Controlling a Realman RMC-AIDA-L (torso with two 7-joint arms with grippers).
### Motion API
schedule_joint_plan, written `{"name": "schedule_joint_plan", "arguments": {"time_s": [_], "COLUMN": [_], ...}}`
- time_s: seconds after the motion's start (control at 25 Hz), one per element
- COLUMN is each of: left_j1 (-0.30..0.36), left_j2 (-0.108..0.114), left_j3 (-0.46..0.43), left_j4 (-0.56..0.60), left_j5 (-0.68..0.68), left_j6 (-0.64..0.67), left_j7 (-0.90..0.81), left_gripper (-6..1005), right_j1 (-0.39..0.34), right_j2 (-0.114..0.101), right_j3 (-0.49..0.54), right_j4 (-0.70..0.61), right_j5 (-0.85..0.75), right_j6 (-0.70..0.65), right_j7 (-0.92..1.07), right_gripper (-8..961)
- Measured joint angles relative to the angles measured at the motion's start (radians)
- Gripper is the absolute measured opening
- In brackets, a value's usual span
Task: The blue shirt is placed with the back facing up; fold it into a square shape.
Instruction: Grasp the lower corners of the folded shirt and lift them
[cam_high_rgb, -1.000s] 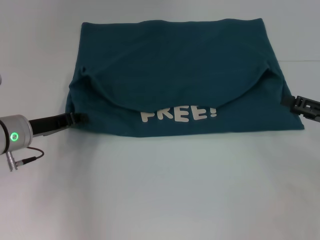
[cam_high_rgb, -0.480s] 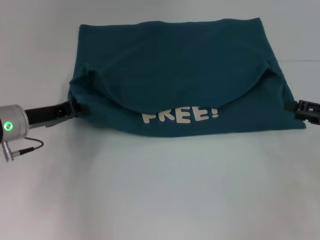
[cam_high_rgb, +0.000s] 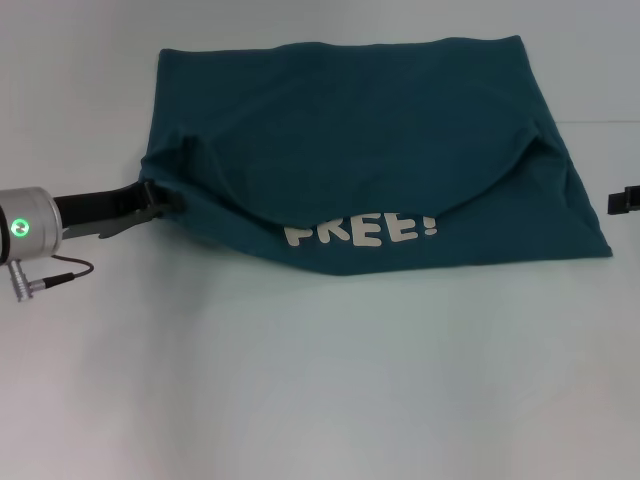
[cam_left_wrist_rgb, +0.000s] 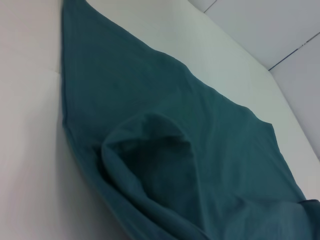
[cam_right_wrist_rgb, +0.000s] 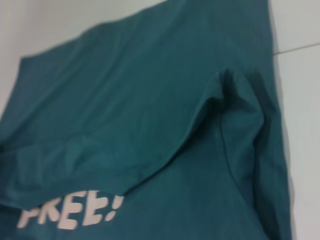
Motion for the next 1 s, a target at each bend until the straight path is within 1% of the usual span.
{"name": "schedule_joint_plan", "arguments": {"time_s": [0.16, 0.28, 0.4, 0.48, 0.6, 0.8, 1.0], "left_j1": [-0.005, -0.005, -0.003, -0.001, 0.001, 0.003, 0.003], "left_j2": [0.000, -0.002, -0.002, -0.003, -0.005, -0.008, -0.008], "left_j3": [0.000, -0.001, -0.002, -0.001, 0.000, 0.000, 0.000], "left_j4": [-0.001, -0.002, -0.003, -0.004, -0.004, -0.006, -0.013], "left_j5": [0.000, 0.000, 0.000, 0.000, 0.000, 0.000, 0.000], "left_j6": [-0.001, -0.004, -0.010, -0.012, -0.014, -0.016, -0.018], "left_j7": [-0.003, -0.003, -0.003, -0.003, -0.003, -0.003, -0.004], "left_gripper": [38, 38, 38, 38, 38, 38, 37], "right_j1": [0.025, 0.024, 0.022, 0.022, 0.025, 0.028, 0.028], "right_j2": [0.020, 0.045, 0.058, 0.064, 0.081, 0.097, 0.105], "right_j3": [-0.031, -0.084, -0.128, -0.138, -0.141, -0.146, -0.168], "right_j4": [0.022, 0.041, 0.071, 0.085, 0.095, 0.098, 0.119], "right_j5": [-0.050, -0.057, -0.058, -0.059, -0.060, -0.060, -0.061], "right_j6": [0.065, 0.138, 0.202, 0.233, 0.279, 0.327, 0.371], "right_j7": [-0.006, -0.010, -0.011, -0.013, -0.019, -0.030, -0.032], "right_gripper": [792, 790, 789, 787, 786, 782, 779]}}
